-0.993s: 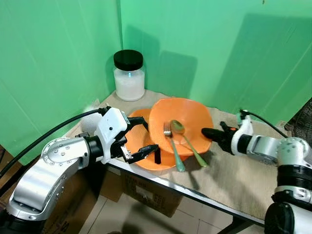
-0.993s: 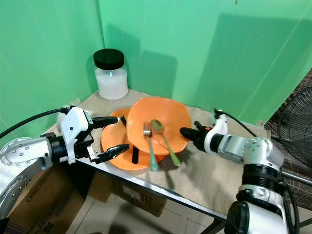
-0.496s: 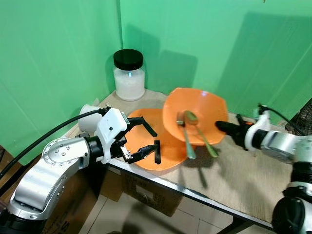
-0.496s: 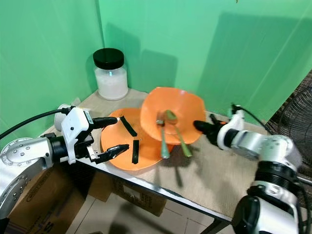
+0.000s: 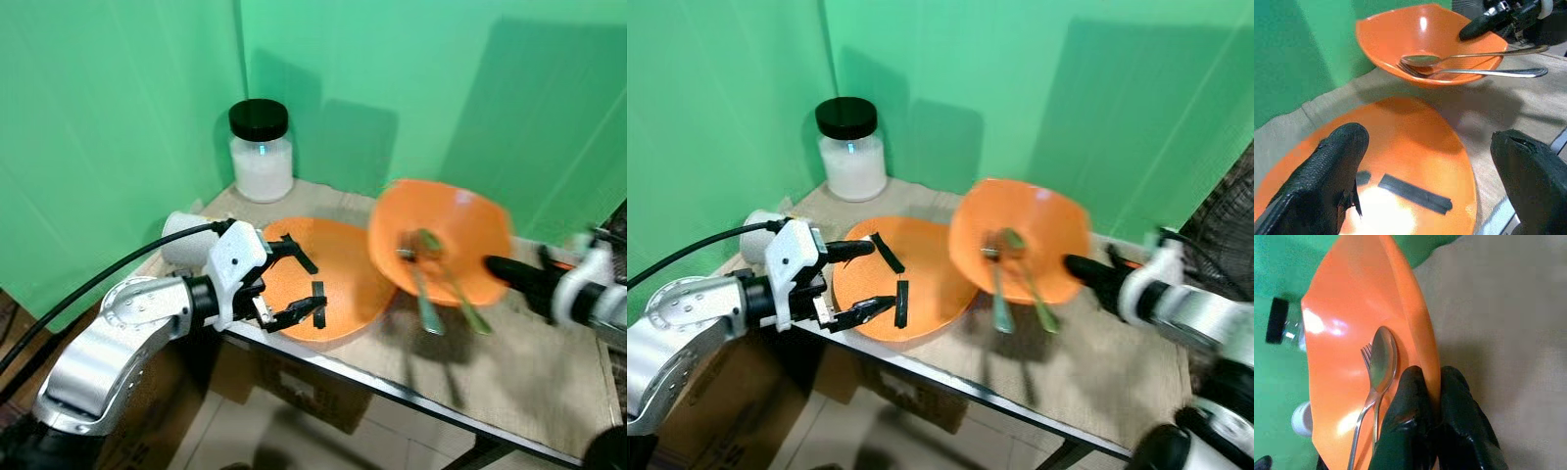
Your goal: Setting the table
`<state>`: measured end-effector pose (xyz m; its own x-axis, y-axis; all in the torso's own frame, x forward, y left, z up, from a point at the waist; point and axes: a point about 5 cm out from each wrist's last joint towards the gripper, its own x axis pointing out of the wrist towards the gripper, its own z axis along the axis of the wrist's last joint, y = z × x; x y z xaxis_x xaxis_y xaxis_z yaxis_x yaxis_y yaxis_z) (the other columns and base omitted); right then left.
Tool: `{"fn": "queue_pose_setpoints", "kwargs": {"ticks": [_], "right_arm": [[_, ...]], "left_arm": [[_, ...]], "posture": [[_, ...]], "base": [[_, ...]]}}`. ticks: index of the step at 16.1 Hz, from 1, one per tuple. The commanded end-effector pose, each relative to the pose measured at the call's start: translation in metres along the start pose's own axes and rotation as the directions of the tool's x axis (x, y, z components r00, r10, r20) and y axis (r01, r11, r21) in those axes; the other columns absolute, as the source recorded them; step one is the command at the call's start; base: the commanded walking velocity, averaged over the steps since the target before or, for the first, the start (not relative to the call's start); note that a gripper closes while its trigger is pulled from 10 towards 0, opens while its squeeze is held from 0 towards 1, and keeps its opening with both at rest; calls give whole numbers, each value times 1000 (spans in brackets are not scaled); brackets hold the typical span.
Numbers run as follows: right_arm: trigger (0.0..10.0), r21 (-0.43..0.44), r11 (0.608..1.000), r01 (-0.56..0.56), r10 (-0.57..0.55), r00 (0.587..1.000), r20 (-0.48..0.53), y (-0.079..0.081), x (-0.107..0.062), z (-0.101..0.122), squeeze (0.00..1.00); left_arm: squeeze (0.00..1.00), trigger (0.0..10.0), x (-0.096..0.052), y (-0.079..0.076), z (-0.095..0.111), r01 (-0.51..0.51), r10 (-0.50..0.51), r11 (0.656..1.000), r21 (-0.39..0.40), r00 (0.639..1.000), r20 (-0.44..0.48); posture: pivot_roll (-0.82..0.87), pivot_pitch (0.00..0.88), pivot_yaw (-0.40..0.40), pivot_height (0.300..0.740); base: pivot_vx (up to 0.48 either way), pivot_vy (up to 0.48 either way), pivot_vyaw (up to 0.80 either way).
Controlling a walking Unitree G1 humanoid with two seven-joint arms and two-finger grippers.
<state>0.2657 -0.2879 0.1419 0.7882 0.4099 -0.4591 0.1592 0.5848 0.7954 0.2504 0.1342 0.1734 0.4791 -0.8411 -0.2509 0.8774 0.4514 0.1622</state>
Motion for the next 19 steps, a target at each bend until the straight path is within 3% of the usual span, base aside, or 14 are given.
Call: {"fn": "queue_pose_setpoints", "kwargs": {"ticks": [1, 3, 5, 8, 10, 11, 12, 13, 14, 19], "right_arm": [[0, -28, 999, -19, 20, 999, 32, 4, -15, 5, 0], [0, -39, 999, 27, -25, 999, 42, -1, -23, 6, 0], [9608, -52, 996, 66, -63, 997, 41, -5, -29, 5, 0], [10000, -54, 991, 120, -119, 993, 18, -11, -36, -2, 0], [10000, -32, 992, 121, -121, 993, 6, -14, -31, -6, 0], [10000, -30, 993, 114, -115, 993, -9, -14, -27, -10, 314], [10000, -30, 993, 111, -111, 994, -15, -13, -25, -11, 314], [10000, -35, 993, 112, -112, 993, -25, -12, -21, -15, 600], [10000, -36, 993, 116, -117, 993, -24, -13, -18, -16, 686], [10000, -42, 987, 158, -159, 987, -17, -20, -17, -21, 800]], "left_arm": [[0, 10000, 5, -1, 1, 20, -20, 1000, 16, 1000, 1], [0, 10000, 7, -1, 0, 24, -24, 1000, 18, 1000, 2], [0, 10000, 8, -2, -1, 27, -27, 999, 20, 1000, 3], [0, 10000, 8, -2, -4, 19, -19, 1000, 21, 1000, -3], [0, 10000, 7, -2, -6, 12, -11, 1000, 18, 1000, -6], [0, 10000, 7, -2, -6, 10, -10, 1000, 18, 1000, -7], [0, 10000, 7, -2, -6, 9, -9, 1000, 19, 1000, -7], [0, 10000, 6, -1, -6, 4, -4, 1000, 21, 1000, -8], [0, 10000, 5, 0, -6, -5, 6, 1000, 23, 1000, -12], [0, 10000, 1, 4, -6, -17, 18, 999, 31, 1000, -22]], "posture": [[-236, 0, -3, 740], [-243, 0, -2, 740], [-248, 0, -7, 740], [-247, 0, -20, 740], [-244, 0, -23, 740], [-239, 0, -26, 740], [-239, 0, -26, 740], [-234, 0, -27, 740], [-228, 0, -27, 740], [-224, 0, -18, 740]], "base": [[0, 0, 0], [0, 0, 0], [0, 0, 0], [0, 0, 0], [0, 0, 0], [0, 0, 0], [0, 0, 0], [0, 0, 0], [0, 0, 0], [0, 0, 0]]}}
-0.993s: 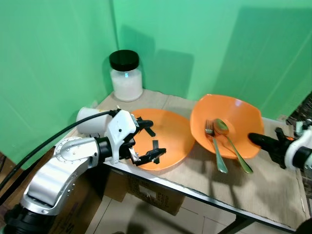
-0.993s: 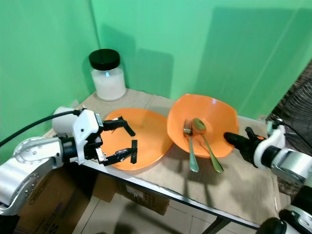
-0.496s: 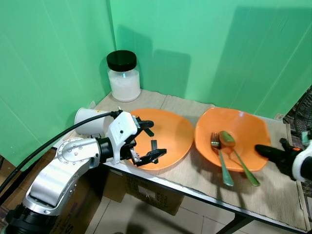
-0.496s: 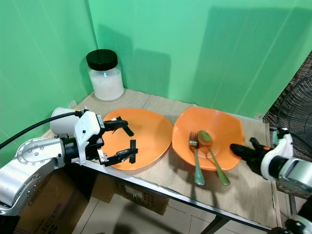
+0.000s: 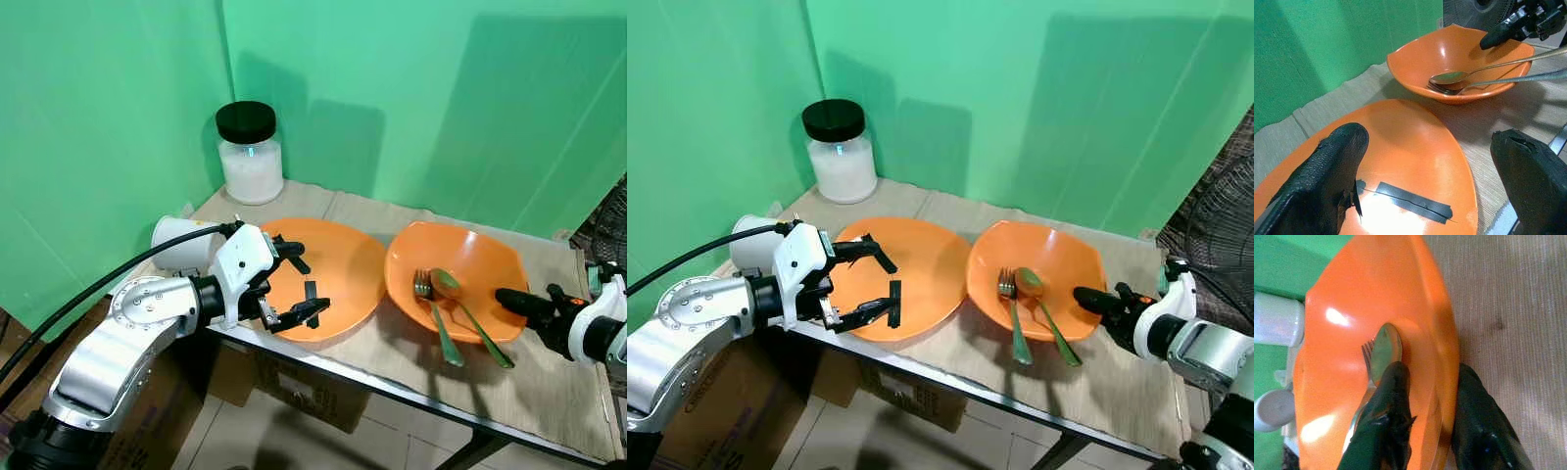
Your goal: Setting the table
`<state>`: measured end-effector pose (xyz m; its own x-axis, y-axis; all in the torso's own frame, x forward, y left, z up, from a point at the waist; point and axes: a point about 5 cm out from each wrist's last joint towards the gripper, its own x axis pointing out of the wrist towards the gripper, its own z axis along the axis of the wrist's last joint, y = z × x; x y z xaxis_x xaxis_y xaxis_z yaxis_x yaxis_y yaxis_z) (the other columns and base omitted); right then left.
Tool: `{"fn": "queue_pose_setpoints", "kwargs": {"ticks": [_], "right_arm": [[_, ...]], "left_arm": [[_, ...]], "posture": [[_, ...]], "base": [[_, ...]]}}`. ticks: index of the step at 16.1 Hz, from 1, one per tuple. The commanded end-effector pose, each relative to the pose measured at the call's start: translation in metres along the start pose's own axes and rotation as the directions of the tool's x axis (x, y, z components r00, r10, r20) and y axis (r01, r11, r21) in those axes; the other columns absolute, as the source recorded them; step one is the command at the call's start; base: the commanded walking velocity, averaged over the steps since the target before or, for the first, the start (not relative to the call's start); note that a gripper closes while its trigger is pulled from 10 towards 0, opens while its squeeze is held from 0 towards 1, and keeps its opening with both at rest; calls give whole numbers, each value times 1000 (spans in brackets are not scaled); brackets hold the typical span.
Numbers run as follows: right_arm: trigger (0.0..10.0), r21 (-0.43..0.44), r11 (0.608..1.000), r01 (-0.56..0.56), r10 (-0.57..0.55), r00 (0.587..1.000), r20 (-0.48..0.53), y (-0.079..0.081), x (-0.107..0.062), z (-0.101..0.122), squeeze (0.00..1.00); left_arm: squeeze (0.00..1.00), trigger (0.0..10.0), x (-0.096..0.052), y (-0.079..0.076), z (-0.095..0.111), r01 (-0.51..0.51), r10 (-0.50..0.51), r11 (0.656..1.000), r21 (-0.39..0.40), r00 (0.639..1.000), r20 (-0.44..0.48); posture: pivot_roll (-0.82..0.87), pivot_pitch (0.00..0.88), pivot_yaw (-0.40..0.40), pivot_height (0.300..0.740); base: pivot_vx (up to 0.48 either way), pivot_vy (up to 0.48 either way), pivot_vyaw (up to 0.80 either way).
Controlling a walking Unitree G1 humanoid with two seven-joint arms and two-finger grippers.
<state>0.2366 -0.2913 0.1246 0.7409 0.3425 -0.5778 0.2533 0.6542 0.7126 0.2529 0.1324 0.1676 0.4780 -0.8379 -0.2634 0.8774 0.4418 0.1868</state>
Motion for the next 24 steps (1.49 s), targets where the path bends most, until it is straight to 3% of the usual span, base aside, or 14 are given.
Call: {"fn": "queue_pose_setpoints", "kwargs": {"ticks": [1, 6, 10, 11, 12, 13, 14, 15, 16, 17, 19, 21, 23, 24], "right_arm": [[10000, -25, 999, 36, -36, 999, 11, -4, -2, 0, 796], [10000, -51, 997, 50, -45, 995, 93, -10, -24, 14, 847], [10000, -161, 985, 60, -29, 982, 187, 2, -47, 34, 851], [10000, -222, 974, 45, 8, 972, 234, 14, -52, 41, 788], [10000, -333, 942, 33, 70, 954, 293, 31, -53, 45, 486], [10000, -446, 895, 14, 153, 930, 335, 50, -52, 45, 0], [10000, -522, 853, -14, 221, 915, 337, 64, -51, 41, 0], [10000, -591, 803, -80, 309, 903, 298, 82, -44, 29, 0], [10000, -667, 734, -125, 374, 895, 244, 99, -36, 15, 0], [10000, -712, 688, -141, 395, 896, 203, 107, -31, 5, 0], [10000, -824, 526, -212, 450, 891, 57, 125, -12, -27, 0], [10000, -879, 404, -254, 476, 879, -35, 134, -1, -46, 0], [10000, -903, 318, -288, 501, 860, -97, 142, 3, -57, 0], [10000, -902, 295, -315, 520, 845, -125, 145, 5, -62, 0]], "left_arm": [[0, 10000, -4, 4, -1, -20, 20, 1000, 6, 1000, -11], [0, 10000, -7, 5, -1, -21, 21, 1000, -2, 1000, -13], [0, 10000, -12, 7, -2, -53, 53, 999, 6, 998, -22], [0, 10000, -15, 8, -3, -73, 73, 997, 6, 997, -29], [0, 10000, -19, 12, -4, -116, 116, 993, 8, 992, -46], [0, 10000, -24, 20, -7, -205, 205, 979, 9, 975, -86], [0, 10000, -30, 31, -11, -309, 308, 951, 15, 943, -128], [141, 10000, -42, 46, -17, -459, 453, 888, 8, 875, -171], [1000, 10000, -53, 55, -21, -556, 542, 831, -19, 817, -195], [1000, 10000, -59, 59, -23, -596, 580, 803, -16, 787, -210], [1000, 10000, -80, 71, -31, -719, 696, 695, 25, 663, -276], [1000, 10000, -89, 78, -29, -778, 760, 624, 67, 585, -282], [1000, 10000, -93, 82, -29, -814, 794, 575, 86, 530, -298], [1000, 10000, -92, 81, -31, -810, 782, 584, 60, 541, -308]], "posture": [[-222, 0, -18, 740], [-221, 0, -16, 740], [-211, 0, -22, 740], [-209, 0, -20, 740], [-206, 0, -18, 740], [-202, 0, -17, 740], [-196, 0, -20, 740], [-196, 0, -20, 740], [-176, 0, -34, 740], [-176, 0, -34, 740], [-155, 0, -44, 740], [-147, 0, -46, 740], [-141, 0, -45, 740], [-140, 0, -44, 740]], "base": [[0, 0, 0], [0, 0, 0], [0, 0, 0], [0, 0, 0], [0, 0, 0], [0, 0, 0], [0, 0, 0], [0, 0, 0], [0, 0, 0], [0, 0, 0], [0, 0, 0], [0, 0, 0], [0, 0, 0], [0, 0, 0]]}}
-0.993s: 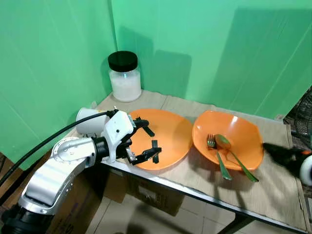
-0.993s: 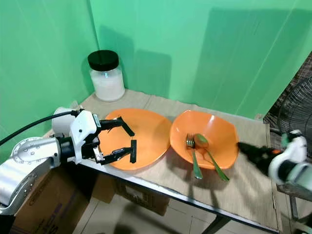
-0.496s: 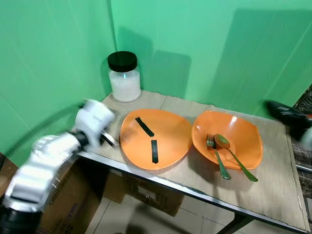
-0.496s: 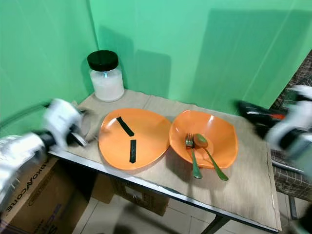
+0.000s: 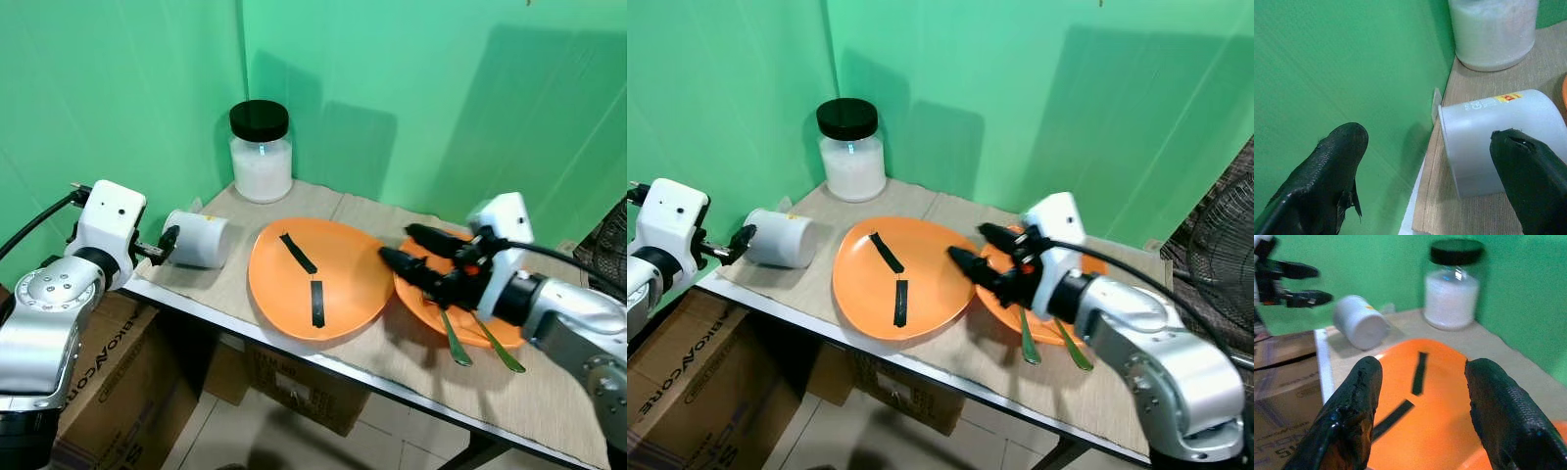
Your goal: Setting the table
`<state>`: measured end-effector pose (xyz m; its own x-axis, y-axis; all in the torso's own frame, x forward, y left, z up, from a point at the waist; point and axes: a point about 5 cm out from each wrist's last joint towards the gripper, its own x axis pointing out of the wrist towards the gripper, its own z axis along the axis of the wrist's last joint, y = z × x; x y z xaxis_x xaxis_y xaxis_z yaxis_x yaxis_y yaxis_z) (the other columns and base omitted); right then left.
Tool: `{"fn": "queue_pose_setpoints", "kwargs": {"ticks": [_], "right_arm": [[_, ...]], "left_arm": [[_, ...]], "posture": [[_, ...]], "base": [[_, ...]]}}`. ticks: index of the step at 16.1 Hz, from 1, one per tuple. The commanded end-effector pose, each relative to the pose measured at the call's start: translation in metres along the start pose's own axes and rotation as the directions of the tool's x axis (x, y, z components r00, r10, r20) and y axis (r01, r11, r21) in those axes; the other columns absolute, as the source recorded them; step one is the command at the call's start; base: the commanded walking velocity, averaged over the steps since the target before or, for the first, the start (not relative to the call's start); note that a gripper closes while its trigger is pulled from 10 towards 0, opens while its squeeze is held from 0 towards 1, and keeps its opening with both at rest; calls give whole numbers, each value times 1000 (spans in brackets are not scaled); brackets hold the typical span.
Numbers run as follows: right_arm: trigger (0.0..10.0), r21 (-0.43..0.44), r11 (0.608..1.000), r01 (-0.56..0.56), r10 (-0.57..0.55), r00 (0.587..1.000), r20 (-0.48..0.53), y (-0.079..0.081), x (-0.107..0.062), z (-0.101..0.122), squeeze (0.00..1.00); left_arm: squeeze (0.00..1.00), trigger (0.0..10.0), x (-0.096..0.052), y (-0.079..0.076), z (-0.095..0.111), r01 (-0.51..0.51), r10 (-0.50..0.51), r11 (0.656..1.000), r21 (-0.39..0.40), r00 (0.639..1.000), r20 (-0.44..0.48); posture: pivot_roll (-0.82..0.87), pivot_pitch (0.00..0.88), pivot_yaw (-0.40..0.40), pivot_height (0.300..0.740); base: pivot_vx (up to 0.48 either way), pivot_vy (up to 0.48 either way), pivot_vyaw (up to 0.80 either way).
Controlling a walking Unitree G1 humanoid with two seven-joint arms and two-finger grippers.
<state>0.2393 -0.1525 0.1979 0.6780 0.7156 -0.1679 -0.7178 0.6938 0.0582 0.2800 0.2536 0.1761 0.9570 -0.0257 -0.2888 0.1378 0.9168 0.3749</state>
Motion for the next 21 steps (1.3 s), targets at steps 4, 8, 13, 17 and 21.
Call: {"fn": "queue_pose_setpoints", "kwargs": {"ticks": [4, 8, 13, 17, 21], "right_arm": [[10000, -47, 998, -37, 38, 999, 35, 7, 6, -4, 0], [10000, -55, 998, -30, 32, 999, 41, 9, 2, -9, 0], [10000, -70, 997, -24, 28, 998, 51, 8, 0, -12, 0], [10000, -85, 995, -61, 65, 997, 40, 12, 0, -16, 0], [10000, -91, 993, -71, 74, 997, 31, 13, 0, -19, 0]], "left_arm": [[1000, 10000, 1, -17, -16, 197, -199, 976, -94, 980, -11], [0, 10000, 2, -15, -32, 185, -193, 975, -122, 979, -60], [0, 10000, 5, -20, -29, 306, -301, 927, -217, 952, 57], [0, 10000, 14, 0, -37, 210, -213, 966, -148, 977, -2], [0, 10000, 25, 9, -38, 162, -163, 979, -127, 987, 4]], "posture": [[-140, 0, -34, 740], [-147, 0, -21, 740], [-146, 0, -18, 740], [-148, 0, -12, 740], [-149, 0, -9, 740]], "base": [[0, 0, 0], [0, 0, 0], [0, 0, 0], [0, 0, 0], [0, 0, 0]]}}
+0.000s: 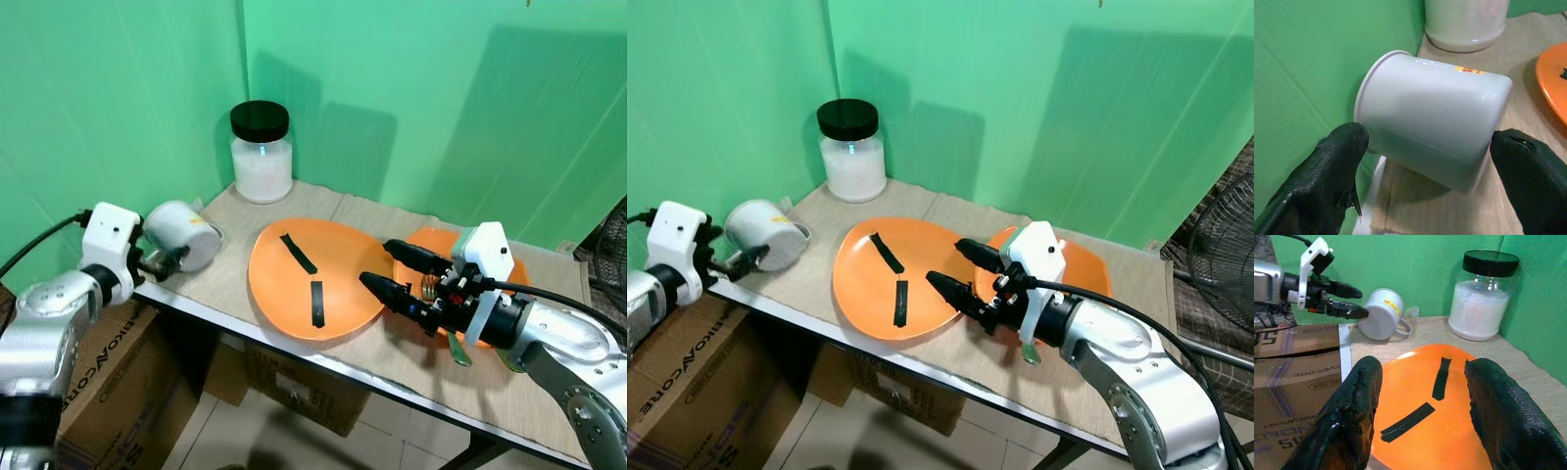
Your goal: Setting the table
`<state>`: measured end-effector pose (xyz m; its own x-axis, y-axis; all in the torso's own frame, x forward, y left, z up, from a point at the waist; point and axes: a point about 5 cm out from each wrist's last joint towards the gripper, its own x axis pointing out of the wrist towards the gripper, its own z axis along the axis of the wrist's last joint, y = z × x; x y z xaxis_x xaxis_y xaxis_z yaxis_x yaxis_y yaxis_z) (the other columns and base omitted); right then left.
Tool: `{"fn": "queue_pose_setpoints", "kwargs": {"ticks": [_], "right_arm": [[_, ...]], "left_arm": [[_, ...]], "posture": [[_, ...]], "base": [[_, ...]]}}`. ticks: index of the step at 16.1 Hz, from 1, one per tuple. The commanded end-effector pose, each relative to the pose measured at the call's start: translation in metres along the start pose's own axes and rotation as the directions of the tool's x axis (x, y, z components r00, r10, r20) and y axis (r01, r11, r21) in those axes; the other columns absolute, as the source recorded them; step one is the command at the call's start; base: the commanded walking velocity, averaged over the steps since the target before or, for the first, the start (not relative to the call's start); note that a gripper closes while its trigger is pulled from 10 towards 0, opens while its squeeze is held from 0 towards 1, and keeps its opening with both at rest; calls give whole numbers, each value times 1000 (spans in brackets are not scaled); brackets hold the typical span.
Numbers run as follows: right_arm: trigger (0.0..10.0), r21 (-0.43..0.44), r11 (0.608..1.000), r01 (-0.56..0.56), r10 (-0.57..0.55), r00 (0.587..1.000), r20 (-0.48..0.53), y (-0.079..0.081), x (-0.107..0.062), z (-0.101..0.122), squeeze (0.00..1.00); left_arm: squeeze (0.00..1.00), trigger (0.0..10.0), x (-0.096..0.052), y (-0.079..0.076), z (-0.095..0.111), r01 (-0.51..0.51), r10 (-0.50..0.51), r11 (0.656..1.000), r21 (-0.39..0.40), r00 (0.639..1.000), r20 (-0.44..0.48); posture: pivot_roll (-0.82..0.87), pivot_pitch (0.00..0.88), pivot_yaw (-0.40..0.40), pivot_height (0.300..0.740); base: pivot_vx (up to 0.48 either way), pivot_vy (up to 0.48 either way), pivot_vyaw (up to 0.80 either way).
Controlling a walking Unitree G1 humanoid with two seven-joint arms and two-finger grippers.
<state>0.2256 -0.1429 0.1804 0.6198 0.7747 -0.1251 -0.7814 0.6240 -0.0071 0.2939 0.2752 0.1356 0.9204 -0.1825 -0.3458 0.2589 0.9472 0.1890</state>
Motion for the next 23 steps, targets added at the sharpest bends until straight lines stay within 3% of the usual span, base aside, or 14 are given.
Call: {"fn": "queue_pose_setpoints", "kwargs": {"ticks": [1, 5, 8, 10, 12, 13, 16, 19, 20, 23], "right_arm": [[10000, -16, 1000, 6, -7, 1000, -10, -2, -1, -1, 0], [10000, -28, 1000, 9, -9, 1000, -19, -2, -3, -2, 0], [10000, -41, 999, 23, -24, 999, -25, -4, -5, -3, 0], [10000, -45, 999, 26, -27, 999, -26, -4, -6, -3, 0], [10000, -55, 998, 30, -32, 999, -26, -6, -7, -3, 0], [10000, -60, 998, 30, -31, 999, -26, -6, -7, -2, 0], [10000, -66, 998, 25, -27, 999, -27, -7, -7, -1, 0], [10000, -68, 998, 18, -20, 999, -25, -8, -6, -1, 0], [10000, -69, 998, 14, -16, 1000, -25, -7, -6, -1, 0], [10000, -71, 997, 4, -5, 1000, -25, -6, -5, -1, 0]], "left_arm": [[0, 10000, 3, 4, 1, -12, 12, 1000, 18, 1000, -2], [0, 10000, 12, 9, -4, -19, 19, 1000, 12, 999, -27], [0, 10000, 13, -33, -3, 222, -222, 975, 2, 975, -9], [0, 10000, 11, -46, -3, 286, -286, 958, 4, 958, -12], [0, 10000, 5, -70, -5, 404, -403, 914, 20, 914, -42], [0, 10000, 2, -73, 1, 416, -416, 908, 41, 909, -13], [0, 10000, 0, -62, 24, 340, -348, 937, 84, 931, 114], [0, 10000, 3, -34, 44, 124, -138, 989, 82, 971, 196], [1000, 10000, 6, -21, 39, 57, -65, 997, 50, 986, 153], [1000, 10000, 8, -6, 28, -18, 17, 1000, 18, 995, 94]], "posture": [[-152, 0, -7, 740], [-159, 0, -3, 740], [-160, 0, 1, 740], [-158, 0, 0, 740], [-155, 0, -3, 740], [-155, 0, -3, 740], [-149, 0, -13, 740], [-147, 0, -15, 740], [-145, 0, -16, 740], [-150, 0, -16, 740]], "base": [[0, 0, 0], [0, 0, 0], [0, 0, 0], [0, 0, 0], [0, 0, 0], [0, 0, 0], [0, 0, 0], [0, 0, 0], [0, 0, 0], [0, 0, 0]]}}
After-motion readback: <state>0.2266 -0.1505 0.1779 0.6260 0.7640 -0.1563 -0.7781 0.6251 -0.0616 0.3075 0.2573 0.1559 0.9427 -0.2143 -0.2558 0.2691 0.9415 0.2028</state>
